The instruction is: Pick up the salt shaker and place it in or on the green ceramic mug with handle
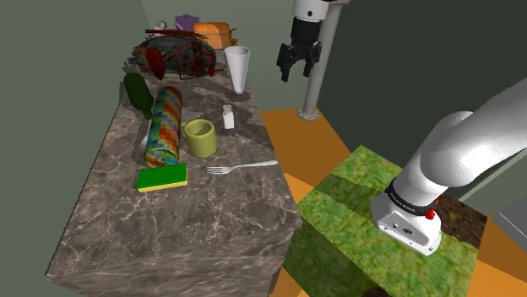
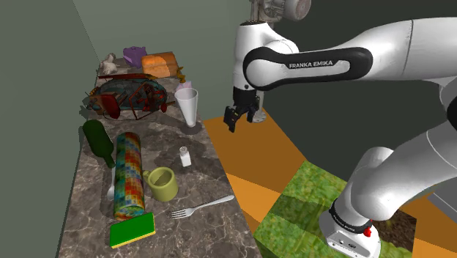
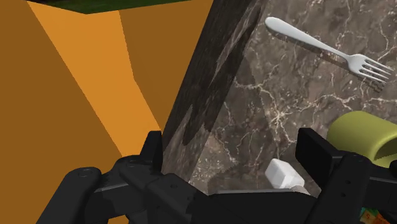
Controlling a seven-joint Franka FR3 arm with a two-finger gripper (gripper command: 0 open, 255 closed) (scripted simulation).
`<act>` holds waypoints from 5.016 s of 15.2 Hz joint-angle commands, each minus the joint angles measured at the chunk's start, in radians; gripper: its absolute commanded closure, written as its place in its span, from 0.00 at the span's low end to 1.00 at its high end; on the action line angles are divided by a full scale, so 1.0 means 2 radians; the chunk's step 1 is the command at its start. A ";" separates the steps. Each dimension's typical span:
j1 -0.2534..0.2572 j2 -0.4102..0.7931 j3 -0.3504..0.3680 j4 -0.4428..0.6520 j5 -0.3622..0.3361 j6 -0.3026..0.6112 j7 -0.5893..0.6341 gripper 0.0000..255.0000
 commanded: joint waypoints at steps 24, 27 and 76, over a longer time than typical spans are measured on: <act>0.045 0.383 0.039 0.277 -0.028 0.119 0.076 0.00; 0.047 0.393 0.039 0.268 -0.029 0.139 0.077 0.00; 0.048 0.359 0.042 0.428 -0.030 -0.054 0.094 1.00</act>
